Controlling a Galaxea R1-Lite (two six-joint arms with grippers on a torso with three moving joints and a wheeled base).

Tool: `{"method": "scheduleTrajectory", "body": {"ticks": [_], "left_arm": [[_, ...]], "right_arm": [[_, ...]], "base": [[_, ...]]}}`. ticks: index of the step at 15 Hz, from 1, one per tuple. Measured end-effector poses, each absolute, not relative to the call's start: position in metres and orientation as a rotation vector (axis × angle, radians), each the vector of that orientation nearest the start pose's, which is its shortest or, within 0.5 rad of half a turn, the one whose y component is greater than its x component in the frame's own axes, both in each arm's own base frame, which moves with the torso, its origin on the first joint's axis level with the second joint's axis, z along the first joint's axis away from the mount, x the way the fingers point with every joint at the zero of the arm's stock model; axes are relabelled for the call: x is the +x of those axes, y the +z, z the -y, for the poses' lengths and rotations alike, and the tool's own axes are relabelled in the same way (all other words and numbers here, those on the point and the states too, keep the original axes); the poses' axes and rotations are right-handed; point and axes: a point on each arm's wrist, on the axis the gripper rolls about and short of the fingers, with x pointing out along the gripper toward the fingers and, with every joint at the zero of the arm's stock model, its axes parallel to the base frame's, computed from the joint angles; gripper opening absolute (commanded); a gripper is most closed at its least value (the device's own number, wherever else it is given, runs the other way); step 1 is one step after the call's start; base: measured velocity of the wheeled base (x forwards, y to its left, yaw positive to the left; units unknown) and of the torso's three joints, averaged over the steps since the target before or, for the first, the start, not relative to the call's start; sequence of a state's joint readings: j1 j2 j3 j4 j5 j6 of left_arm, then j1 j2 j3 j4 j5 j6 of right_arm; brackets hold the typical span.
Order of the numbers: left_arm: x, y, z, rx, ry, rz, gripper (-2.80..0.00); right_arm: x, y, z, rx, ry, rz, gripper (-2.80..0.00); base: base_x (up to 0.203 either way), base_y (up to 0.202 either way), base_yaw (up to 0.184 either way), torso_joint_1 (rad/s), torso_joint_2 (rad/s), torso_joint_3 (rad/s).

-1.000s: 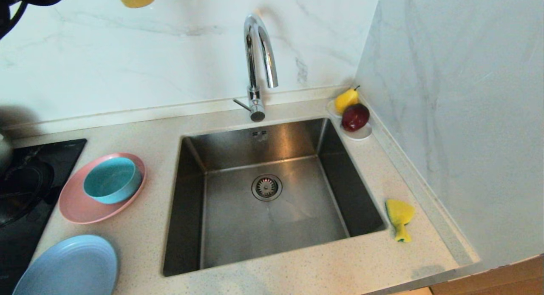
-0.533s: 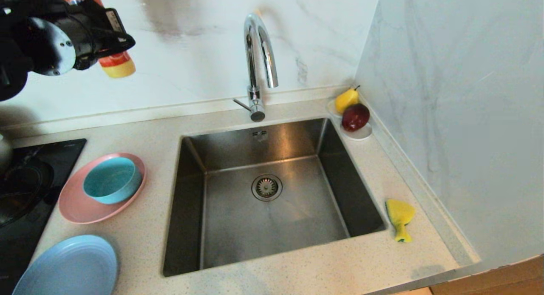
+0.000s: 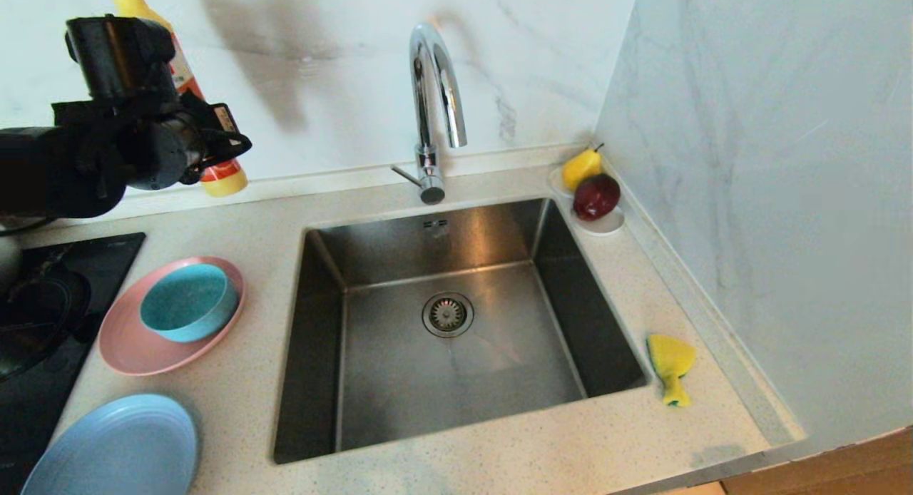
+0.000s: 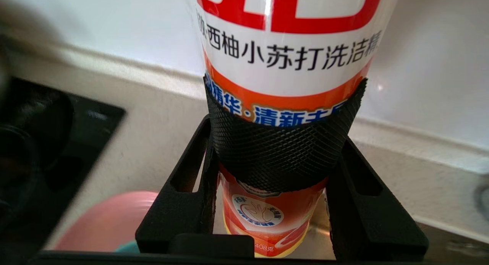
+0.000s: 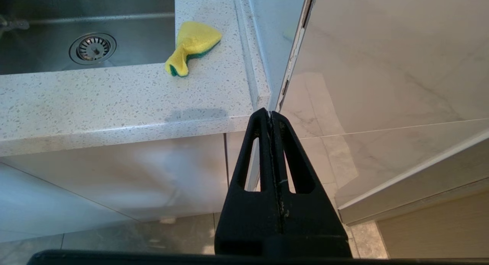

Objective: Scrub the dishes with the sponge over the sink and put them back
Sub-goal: Place the dish soap on the table

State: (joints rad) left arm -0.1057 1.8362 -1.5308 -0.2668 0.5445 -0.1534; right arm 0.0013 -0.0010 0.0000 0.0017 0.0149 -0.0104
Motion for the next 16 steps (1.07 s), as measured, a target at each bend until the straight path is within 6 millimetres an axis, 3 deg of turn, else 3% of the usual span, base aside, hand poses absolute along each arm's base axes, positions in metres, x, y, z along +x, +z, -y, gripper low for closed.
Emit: {"method": "scheduleTrajectory", "body": {"ticks": [9,16], "left_arm": [[0.437,0.254,0.036,-0.146,0.480,0.071,-2.80],[0.470,0.223,0.040,-0.104,0.528,0.122,-2.80]], "right_arm": [[-0.023,0.075,0.000,-0.010,0.016,-0.001,-2.80],[-0.023,0.075,0.000,-0.010,0.016,-0.001,-2.80]], "base": [[0.000,0.000,0.000,0.000,0.00,0.000],[0.000,0.000,0.000,0.000,0.00,0.000]]}}
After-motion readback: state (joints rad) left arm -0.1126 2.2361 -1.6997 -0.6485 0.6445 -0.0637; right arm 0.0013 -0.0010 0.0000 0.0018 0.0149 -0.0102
